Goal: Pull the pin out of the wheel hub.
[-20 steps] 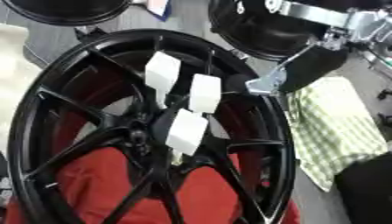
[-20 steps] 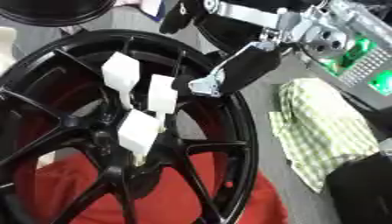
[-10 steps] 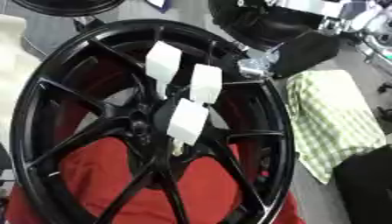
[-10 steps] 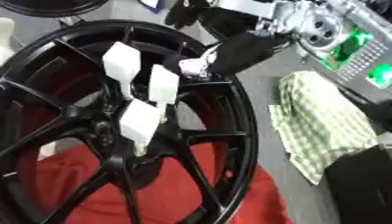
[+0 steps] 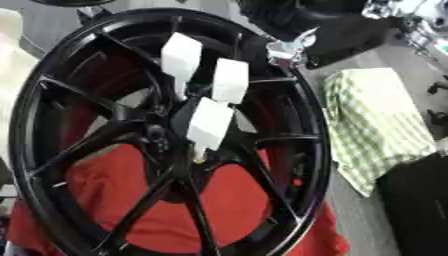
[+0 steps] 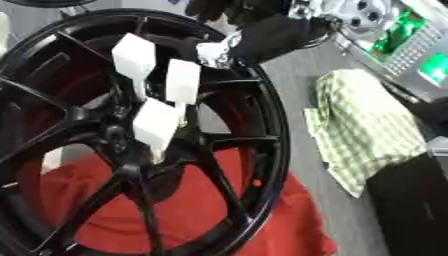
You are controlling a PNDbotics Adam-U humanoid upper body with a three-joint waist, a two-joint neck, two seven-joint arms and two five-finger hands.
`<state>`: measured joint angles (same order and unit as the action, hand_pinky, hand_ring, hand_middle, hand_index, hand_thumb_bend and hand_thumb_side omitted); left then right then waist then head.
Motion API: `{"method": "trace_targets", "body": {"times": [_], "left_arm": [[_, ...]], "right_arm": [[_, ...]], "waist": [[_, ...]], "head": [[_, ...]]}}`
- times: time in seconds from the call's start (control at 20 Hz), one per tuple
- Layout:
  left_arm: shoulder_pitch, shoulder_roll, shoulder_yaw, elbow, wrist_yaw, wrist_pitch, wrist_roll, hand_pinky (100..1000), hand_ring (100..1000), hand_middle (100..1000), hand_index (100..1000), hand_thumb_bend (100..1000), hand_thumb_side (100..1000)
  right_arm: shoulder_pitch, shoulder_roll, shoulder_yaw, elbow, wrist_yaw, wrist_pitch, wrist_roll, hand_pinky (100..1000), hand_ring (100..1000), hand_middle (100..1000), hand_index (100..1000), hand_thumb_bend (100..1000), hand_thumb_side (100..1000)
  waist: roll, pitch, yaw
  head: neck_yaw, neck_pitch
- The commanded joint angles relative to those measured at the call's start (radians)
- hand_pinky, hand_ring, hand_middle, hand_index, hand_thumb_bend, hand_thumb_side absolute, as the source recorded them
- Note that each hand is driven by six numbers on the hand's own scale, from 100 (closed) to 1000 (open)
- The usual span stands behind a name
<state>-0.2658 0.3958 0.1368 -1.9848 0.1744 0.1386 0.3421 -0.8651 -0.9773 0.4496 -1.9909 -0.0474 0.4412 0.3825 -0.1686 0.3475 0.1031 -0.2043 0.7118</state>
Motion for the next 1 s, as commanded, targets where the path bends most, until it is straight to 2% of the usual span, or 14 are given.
{"method": "trace_targets", "body": {"times": [0.05, 0.3, 0.45, 0.7, 0.9, 1.0], "left_arm": [[-0.012, 0.013, -0.001, -0.015, 0.001, 0.001, -0.002, 691, 566, 538, 667, 100, 836], [-0.012, 0.011, -0.001, -0.015, 0.001, 0.003, -0.003, 691, 566, 538, 667, 100, 836], [-0.003, 0.009, 0.002, -0.015, 0.001, 0.005, 0.000, 691, 566, 538, 667, 100, 837], [0.037, 0.011, 0.011, -0.015, 0.002, 0.012, 0.011, 691, 567, 539, 667, 100, 836], [0.075, 0.016, 0.022, -0.015, -0.001, 0.016, 0.023, 691, 567, 539, 667, 100, 834], [0.086, 0.019, 0.026, -0.015, -0.002, 0.016, 0.028, 691, 567, 539, 667, 100, 833]], "right_arm": [[-0.011, -0.013, -0.013, -0.009, -0.018, 0.007, -0.003, 820, 867, 759, 842, 316, 615], [-0.007, 0.002, -0.014, -0.009, -0.030, -0.004, -0.001, 843, 903, 763, 850, 320, 593], [-0.004, 0.028, -0.022, -0.009, -0.021, -0.010, -0.003, 847, 908, 764, 851, 321, 557], [-0.023, 0.100, -0.032, -0.009, 0.021, -0.024, 0.006, 849, 908, 763, 850, 334, 489], [-0.043, 0.201, -0.061, -0.009, 0.033, -0.037, 0.025, 850, 907, 758, 847, 323, 443], [-0.047, 0.242, -0.081, -0.009, 0.048, -0.048, 0.031, 850, 906, 758, 846, 322, 435]], "waist": [[0.009, -0.019, -0.002], [0.008, -0.016, -0.005], [0.010, -0.023, -0.012], [0.016, -0.068, -0.052], [0.021, -0.103, -0.089], [0.026, -0.113, -0.101]], "head": [[0.003, 0.010], [0.007, 0.012], [0.012, 0.003], [0.029, -0.020], [0.049, -0.014], [0.063, -0.012]]}}
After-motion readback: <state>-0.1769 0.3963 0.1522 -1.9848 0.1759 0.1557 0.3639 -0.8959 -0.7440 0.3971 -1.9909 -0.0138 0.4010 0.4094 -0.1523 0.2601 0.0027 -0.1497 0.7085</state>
